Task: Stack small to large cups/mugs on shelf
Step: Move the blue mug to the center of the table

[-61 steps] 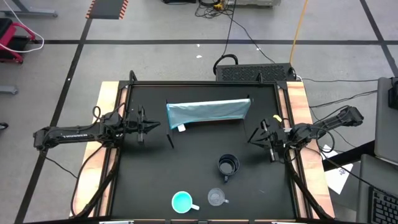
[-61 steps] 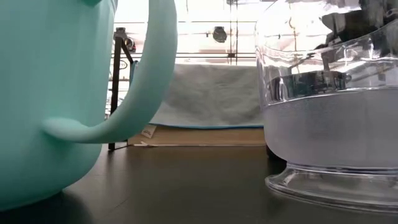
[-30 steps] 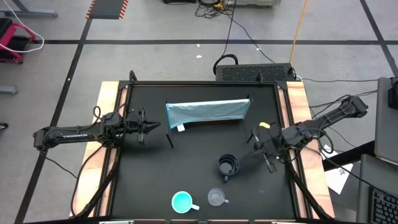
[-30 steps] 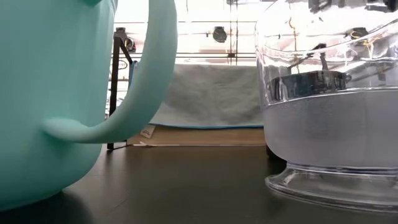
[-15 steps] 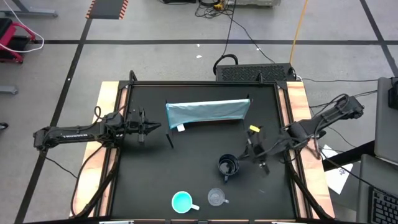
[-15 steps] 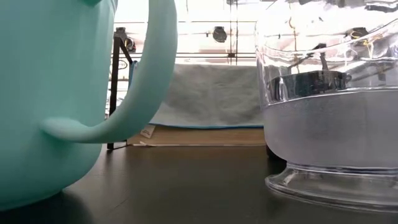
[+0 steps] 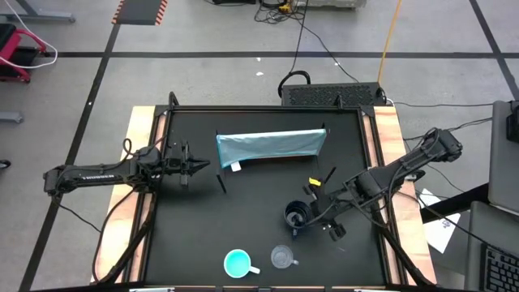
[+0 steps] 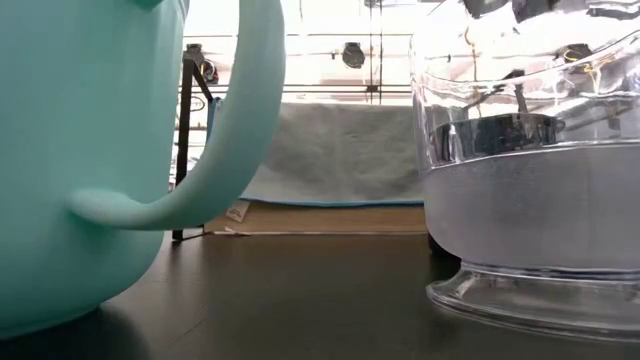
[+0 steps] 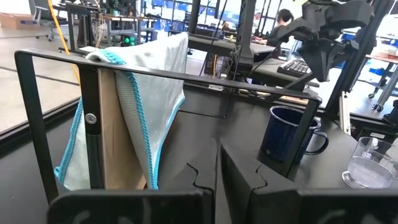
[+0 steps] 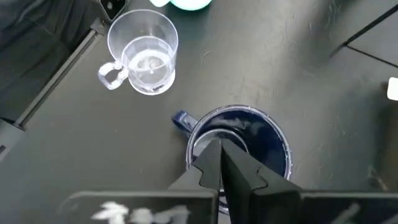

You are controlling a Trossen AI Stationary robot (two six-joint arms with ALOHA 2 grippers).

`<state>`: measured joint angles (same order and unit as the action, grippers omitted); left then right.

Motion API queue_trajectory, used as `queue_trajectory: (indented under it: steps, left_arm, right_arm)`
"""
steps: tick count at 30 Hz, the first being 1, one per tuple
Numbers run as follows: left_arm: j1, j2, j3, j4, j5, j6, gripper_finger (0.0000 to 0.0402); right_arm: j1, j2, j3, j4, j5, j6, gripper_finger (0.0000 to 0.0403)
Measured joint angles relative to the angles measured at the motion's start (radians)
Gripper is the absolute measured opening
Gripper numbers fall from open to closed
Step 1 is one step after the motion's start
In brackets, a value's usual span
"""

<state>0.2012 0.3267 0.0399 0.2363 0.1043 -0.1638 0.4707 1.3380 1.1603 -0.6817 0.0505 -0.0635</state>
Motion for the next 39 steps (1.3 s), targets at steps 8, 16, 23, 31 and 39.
queue_trajectory:
  steps: [8, 16, 23, 31, 39]
  left_arm:
    - [0.0, 0.0, 0.0, 0.0, 0.0, -0.008, 0.0021]
    - [0.0, 0.0, 0.0, -0.002, 0.0, -0.011, 0.0021]
    - [0.0, 0.0, 0.0, -0.011, 0.0, -0.025, 0.0021]
    - [0.0, 0.0, 0.0, -0.011, 0.0, -0.025, 0.0021]
    - [0.0, 0.0, 0.0, -0.01, 0.0, -0.025, 0.0021]
  right_arm:
    - [-0.051, 0.0, 0.0, 0.046, 0.0, -0.021, 0.0051]
    - [-0.078, 0.008, 0.0, 0.047, -0.004, -0.022, 0.0131]
    - [-0.069, 0.01, -0.001, -0.045, -0.003, 0.024, 0.0186]
    - [-0.008, 0.012, -0.047, -0.021, 0.025, -0.077, 0.0199]
    - [0.015, 0.013, -0.135, 0.041, 0.138, -0.23, 0.0199]
